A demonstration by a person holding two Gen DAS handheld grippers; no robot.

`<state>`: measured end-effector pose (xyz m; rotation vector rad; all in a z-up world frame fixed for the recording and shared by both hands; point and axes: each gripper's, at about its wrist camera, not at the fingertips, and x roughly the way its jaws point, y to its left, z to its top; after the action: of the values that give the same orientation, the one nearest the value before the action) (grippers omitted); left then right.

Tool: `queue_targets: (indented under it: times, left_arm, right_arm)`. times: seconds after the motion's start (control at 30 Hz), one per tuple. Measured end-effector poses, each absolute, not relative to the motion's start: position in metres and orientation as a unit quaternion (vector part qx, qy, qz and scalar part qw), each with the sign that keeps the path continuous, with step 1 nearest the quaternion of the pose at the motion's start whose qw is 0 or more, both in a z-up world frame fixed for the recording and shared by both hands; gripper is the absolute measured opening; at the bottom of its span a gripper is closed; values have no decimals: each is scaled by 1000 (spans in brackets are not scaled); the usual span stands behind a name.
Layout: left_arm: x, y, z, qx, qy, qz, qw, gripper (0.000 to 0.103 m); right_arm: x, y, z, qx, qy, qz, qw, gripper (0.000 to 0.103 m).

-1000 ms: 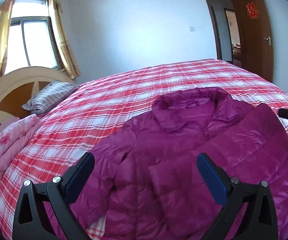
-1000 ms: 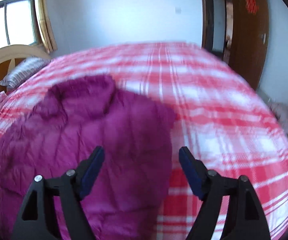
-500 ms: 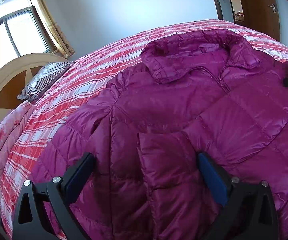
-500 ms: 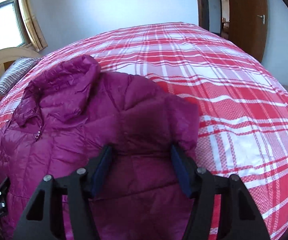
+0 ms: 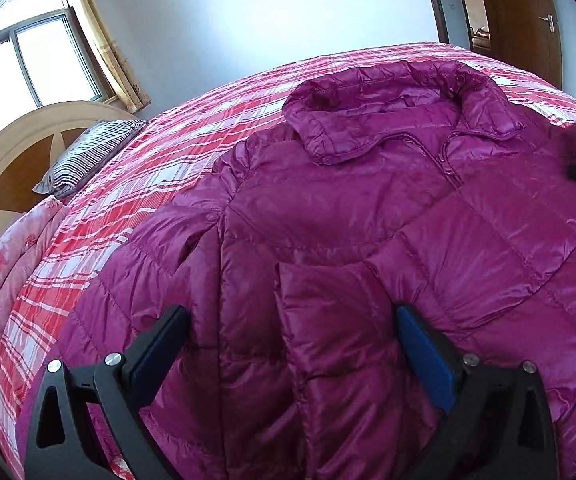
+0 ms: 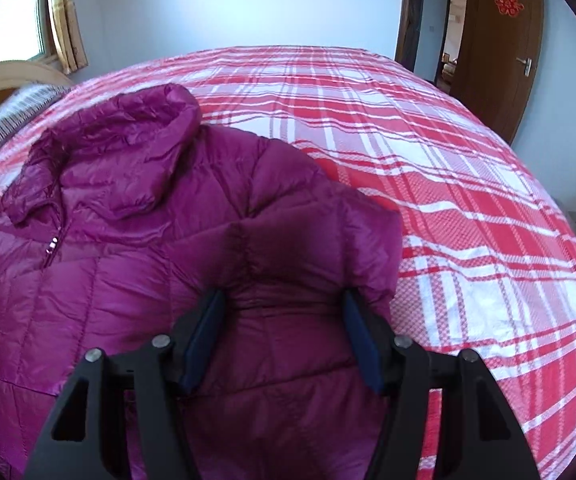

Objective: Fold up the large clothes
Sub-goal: 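Open the right gripper and release the sleeve onto the jacket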

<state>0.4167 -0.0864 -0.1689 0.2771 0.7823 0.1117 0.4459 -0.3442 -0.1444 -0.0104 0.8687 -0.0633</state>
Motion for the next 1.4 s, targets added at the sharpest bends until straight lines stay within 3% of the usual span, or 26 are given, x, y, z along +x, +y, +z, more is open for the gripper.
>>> queue_targets:
  times: [0.07, 0.13, 0.2, 0.5, 1.17, 1.4]
  left_arm:
    - [418, -85, -169, 127, 382, 51, 914, 102]
    - [418, -84, -169, 123, 383, 49, 914, 102]
    - [418, -83, -169, 122, 382, 49, 915, 102]
    - [418, -80, -169, 113, 384, 45, 915, 102]
    - [402, -63, -149, 93, 379, 25, 921, 102]
    - [331, 18, -109, 62, 358, 54, 930, 102]
  right_arm:
    - [430, -340, -117, 32, 402, -23, 915, 64]
    - [407, -320, -89, 25, 367, -6, 930, 78]
    - [387, -293, -77, 19, 349, 34, 936, 85]
    - [386, -251, -149, -12, 408, 65, 911, 79]
    - [386, -241, -160, -37, 415, 49, 908, 83]
    - [386, -238, -161, -45, 415, 45, 907, 82]
